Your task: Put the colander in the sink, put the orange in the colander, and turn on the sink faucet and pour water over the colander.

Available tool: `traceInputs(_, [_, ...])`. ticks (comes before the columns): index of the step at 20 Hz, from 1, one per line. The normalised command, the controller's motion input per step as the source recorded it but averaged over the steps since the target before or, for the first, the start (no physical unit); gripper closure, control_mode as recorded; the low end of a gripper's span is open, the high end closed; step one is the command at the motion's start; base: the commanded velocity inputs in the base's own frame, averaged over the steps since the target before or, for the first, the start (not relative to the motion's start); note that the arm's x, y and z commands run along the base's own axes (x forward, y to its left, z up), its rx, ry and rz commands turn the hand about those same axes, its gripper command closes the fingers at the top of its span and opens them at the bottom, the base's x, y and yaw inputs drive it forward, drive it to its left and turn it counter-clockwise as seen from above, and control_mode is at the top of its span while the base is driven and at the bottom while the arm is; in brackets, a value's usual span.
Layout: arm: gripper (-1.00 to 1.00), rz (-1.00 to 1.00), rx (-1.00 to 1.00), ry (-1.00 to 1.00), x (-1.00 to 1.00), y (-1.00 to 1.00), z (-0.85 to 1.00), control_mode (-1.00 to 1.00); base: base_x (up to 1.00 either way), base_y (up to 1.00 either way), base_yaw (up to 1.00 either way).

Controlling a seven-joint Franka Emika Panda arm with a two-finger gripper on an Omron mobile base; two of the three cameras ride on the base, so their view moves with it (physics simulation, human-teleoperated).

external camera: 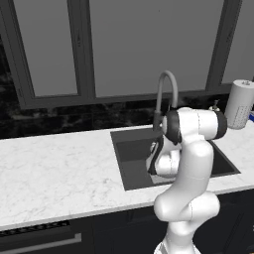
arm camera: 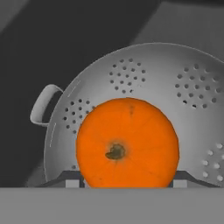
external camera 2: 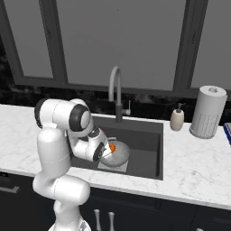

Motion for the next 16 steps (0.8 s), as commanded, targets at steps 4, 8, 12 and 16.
traceInputs(4, [1.0,0.25,-0.14,0.49,0.1,0.0,-0.01,-1.0,0.0,0.0,0.0])
traceInputs(8, [-1.0,0.19,-0.09,0.31,0.08,0.0,-0.02,-1.0,0.0,0.0,0.0])
traceInputs(12, [-1.0,0.14,-0.01,0.05,0.01,0.02,-0.12,-1.0,0.0,0.0,0.0])
traceInputs(16, [-1.0,0.14,-0.05,-0.22,-0.09,0.36,-0.46,-1.0,0.0,0.0,0.0])
